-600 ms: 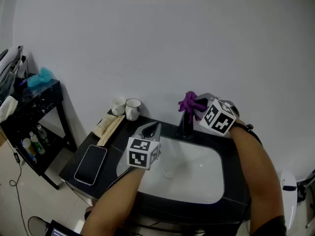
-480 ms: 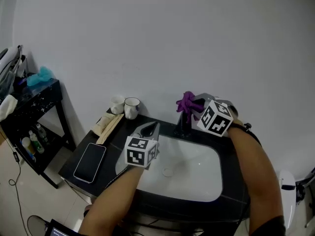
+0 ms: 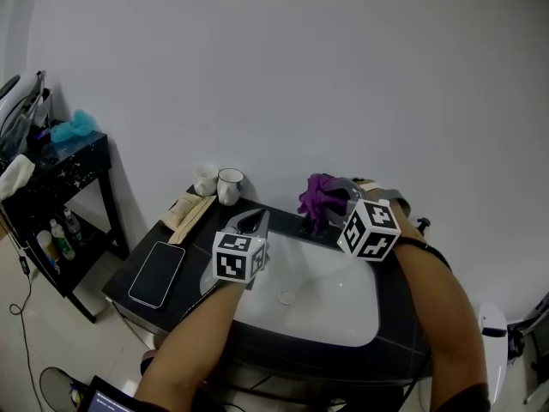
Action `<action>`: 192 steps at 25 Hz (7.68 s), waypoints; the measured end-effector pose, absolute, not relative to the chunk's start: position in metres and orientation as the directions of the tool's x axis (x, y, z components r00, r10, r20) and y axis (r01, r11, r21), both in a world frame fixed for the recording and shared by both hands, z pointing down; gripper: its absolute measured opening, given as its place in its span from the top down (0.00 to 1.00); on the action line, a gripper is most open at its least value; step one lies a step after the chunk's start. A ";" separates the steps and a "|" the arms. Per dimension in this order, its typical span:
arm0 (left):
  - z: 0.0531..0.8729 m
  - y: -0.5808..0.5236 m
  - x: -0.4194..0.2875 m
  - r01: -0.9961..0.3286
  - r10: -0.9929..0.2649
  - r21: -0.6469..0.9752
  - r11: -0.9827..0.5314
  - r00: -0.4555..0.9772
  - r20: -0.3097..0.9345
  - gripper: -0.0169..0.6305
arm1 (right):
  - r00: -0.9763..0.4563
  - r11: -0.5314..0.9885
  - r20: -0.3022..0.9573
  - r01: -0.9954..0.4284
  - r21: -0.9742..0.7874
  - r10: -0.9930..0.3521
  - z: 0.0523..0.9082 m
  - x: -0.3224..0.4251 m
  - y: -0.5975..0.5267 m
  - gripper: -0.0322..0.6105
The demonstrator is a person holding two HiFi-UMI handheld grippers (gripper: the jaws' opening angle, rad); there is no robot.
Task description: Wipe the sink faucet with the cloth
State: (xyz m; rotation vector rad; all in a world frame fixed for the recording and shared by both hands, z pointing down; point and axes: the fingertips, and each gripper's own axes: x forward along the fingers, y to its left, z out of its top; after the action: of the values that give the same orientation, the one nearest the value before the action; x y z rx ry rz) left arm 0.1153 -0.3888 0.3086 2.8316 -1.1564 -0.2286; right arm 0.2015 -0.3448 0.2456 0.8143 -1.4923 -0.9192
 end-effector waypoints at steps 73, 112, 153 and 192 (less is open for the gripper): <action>0.317 -0.389 0.123 -0.690 -0.694 0.074 -0.720 0.717 -0.070 0.95 | -0.189 0.497 0.476 -0.087 0.863 -0.859 0.378 0.229 -0.308 0.84; 0.319 -0.386 0.135 -0.655 -0.657 0.044 -0.754 0.752 -0.057 0.95 | -0.101 0.402 0.390 -0.178 0.898 -0.915 0.396 0.252 -0.373 0.83; 0.313 -0.388 0.134 -0.669 -0.671 0.046 -0.741 0.738 -0.078 0.95 | 0.074 0.133 0.160 -0.286 0.949 -0.984 0.294 0.305 -0.410 0.83; 0.314 -0.382 0.134 -0.655 -0.656 0.040 -0.754 0.750 -0.079 0.95 | 0.033 0.332 0.358 -0.304 0.893 -0.933 0.393 0.294 -0.399 0.82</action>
State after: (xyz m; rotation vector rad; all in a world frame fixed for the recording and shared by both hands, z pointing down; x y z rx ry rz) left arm 0.1343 -0.3819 0.3139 2.9295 -1.0978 -0.1386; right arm 0.2935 -0.3988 0.3927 1.1814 -1.5015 -0.7207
